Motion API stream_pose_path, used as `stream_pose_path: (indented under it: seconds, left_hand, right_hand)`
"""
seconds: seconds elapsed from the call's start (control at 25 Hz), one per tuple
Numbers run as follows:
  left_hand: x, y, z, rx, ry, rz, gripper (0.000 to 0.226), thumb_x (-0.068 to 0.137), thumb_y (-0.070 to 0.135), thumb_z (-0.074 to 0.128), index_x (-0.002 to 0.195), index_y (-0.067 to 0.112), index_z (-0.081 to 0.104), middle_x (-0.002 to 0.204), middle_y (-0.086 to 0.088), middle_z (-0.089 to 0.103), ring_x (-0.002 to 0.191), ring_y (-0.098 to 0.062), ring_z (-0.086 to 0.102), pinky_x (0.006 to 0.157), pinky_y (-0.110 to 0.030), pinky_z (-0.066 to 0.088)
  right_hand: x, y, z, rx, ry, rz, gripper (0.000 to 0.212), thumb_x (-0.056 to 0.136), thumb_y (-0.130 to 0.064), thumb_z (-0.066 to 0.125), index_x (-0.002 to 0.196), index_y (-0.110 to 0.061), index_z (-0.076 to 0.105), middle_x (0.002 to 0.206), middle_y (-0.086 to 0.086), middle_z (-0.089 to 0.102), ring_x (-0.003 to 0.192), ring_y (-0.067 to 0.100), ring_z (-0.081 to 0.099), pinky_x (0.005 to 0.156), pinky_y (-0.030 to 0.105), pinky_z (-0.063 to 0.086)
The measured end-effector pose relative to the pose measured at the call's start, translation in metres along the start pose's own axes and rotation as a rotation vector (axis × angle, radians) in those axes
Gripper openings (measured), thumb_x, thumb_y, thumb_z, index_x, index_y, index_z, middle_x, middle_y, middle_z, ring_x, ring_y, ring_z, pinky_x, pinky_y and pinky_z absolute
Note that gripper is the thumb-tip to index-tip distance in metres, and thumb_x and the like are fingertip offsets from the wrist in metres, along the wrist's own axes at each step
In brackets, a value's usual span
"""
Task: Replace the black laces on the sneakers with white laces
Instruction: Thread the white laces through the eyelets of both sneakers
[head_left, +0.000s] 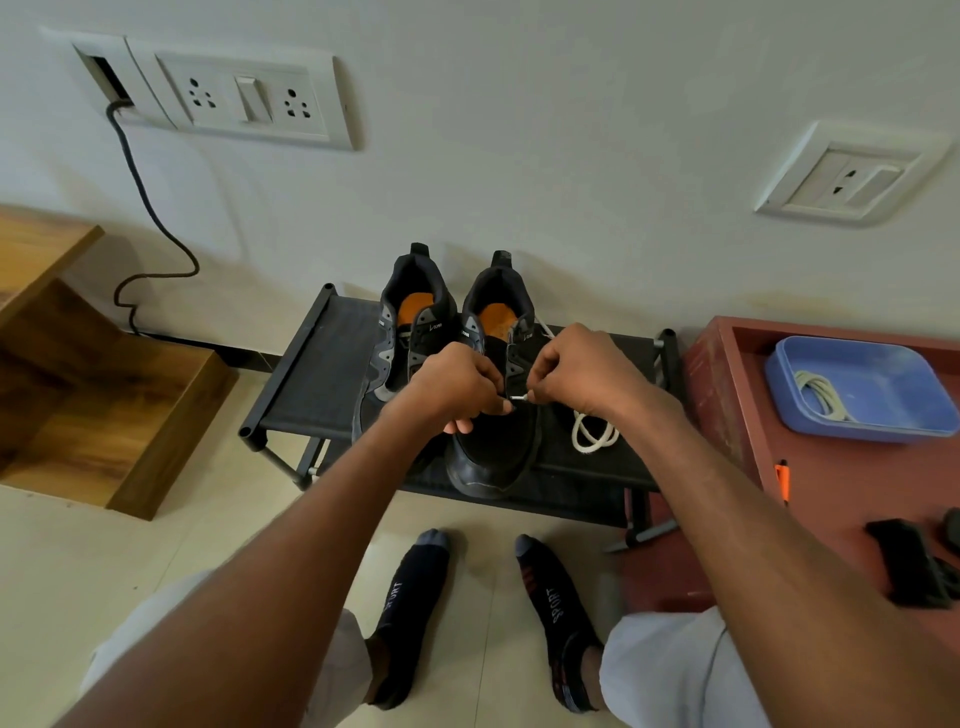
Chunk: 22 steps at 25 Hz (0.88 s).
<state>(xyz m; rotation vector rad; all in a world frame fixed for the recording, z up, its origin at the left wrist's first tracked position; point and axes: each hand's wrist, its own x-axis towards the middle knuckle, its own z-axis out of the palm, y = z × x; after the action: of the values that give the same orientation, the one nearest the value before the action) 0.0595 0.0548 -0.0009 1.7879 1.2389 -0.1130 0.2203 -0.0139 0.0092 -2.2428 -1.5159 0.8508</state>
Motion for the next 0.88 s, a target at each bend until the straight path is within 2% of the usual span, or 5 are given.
stream_pose_path:
  seconds: [0.08, 0.28, 0.52, 0.72, 0.88]
  left_hand:
    - [0.000, 0.000, -0.002, -0.033, -0.024, -0.015, 0.018, 0.094, 0.020, 0.076, 0.112, 0.018, 0.072, 0.075, -0.005, 0.062, 0.051, -0.012, 0.056, 0.047, -0.022, 0.046]
    - [-0.002, -0.002, -0.001, -0.086, -0.043, -0.032, 0.019, 0.097, 0.018, 0.072, 0.116, 0.021, 0.069, 0.076, -0.005, 0.061, 0.054, -0.013, 0.057, 0.051, -0.024, 0.048]
    - [-0.003, -0.002, -0.001, -0.140, -0.058, -0.040, 0.019, 0.099, 0.015, 0.069, 0.116, 0.025, 0.067, 0.072, -0.004, 0.058, 0.054, -0.013, 0.056, 0.053, -0.025, 0.048]
    - [-0.002, -0.002, 0.000, -0.151, -0.057, -0.052, 0.022, 0.100, 0.013, 0.068, 0.118, 0.026, 0.067, 0.073, -0.005, 0.058, 0.055, -0.014, 0.055, 0.054, -0.026, 0.048]
    - [0.000, -0.003, 0.000, -0.180, -0.056, -0.054, 0.023, 0.100, 0.013, 0.068, 0.118, 0.026, 0.068, 0.070, -0.004, 0.058, 0.053, -0.013, 0.056, 0.055, -0.026, 0.049]
  right_hand:
    - [0.001, -0.003, 0.005, -0.057, 0.000, -0.018, 0.006, 0.084, -0.017, 0.085, 0.086, -0.023, 0.084, 0.086, -0.006, 0.076, 0.081, 0.011, 0.070, 0.076, 0.031, 0.059]
    - [0.004, 0.000, 0.008, -0.152, 0.062, 0.004, 0.009, 0.088, -0.015, 0.076, 0.079, -0.017, 0.079, 0.079, 0.001, 0.075, 0.072, 0.019, 0.073, 0.075, 0.043, 0.065]
    - [0.003, -0.003, 0.008, -0.128, 0.010, -0.019, 0.007, 0.089, -0.019, 0.079, 0.082, -0.019, 0.078, 0.084, 0.000, 0.075, 0.076, 0.017, 0.072, 0.078, 0.039, 0.064]
    - [0.004, -0.002, 0.010, -0.135, -0.018, -0.045, 0.008, 0.089, -0.018, 0.076, 0.081, -0.019, 0.078, 0.083, 0.001, 0.075, 0.075, 0.016, 0.072, 0.074, 0.036, 0.063]
    - [0.007, -0.003, 0.018, -0.172, 0.014, -0.066, 0.012, 0.088, -0.019, 0.074, 0.077, -0.015, 0.077, 0.076, 0.005, 0.073, 0.070, 0.022, 0.072, 0.071, 0.045, 0.063]
